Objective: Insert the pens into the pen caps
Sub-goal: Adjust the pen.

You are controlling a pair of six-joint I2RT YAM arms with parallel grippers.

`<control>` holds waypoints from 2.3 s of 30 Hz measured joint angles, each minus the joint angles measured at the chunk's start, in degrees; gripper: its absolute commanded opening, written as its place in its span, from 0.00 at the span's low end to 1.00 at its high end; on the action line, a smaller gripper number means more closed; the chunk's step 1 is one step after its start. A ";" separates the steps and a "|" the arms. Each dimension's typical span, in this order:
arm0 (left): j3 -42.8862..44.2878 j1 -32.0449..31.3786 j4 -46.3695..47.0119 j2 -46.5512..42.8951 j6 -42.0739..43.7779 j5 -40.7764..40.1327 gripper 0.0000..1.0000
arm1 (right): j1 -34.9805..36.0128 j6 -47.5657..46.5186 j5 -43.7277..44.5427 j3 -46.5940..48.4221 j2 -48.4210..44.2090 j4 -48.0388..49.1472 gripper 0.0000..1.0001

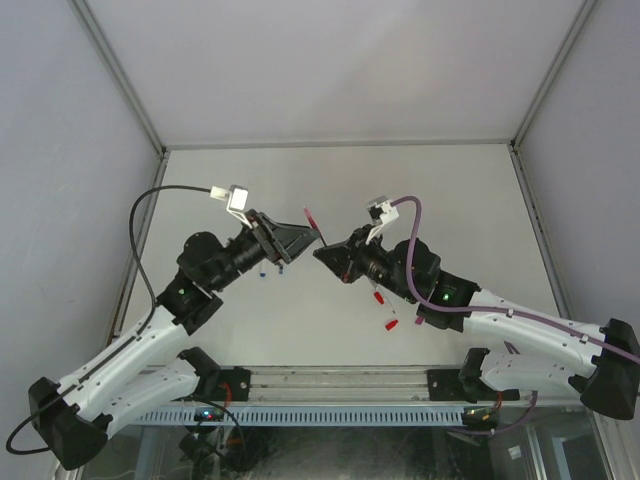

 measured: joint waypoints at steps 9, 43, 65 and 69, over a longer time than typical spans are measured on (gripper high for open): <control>0.15 -0.17 1.57 3.52 -0.26 1.53 0.20 | 0.26 -0.39 -1.20 0.00 0.20 0.39 0.00; 2.84 -0.44 -9.99 1.95 7.65 5.99 0.00 | -9.88 -2.25 -25.29 0.22 0.61 -4.39 0.32; 2.84 -0.44 -10.01 2.25 7.52 6.56 0.36 | -7.41 -2.75 -24.39 2.03 3.93 -4.33 0.00; 2.84 -0.44 -9.57 2.25 6.75 6.64 0.41 | -6.84 -2.69 -23.96 2.05 3.87 -3.91 0.00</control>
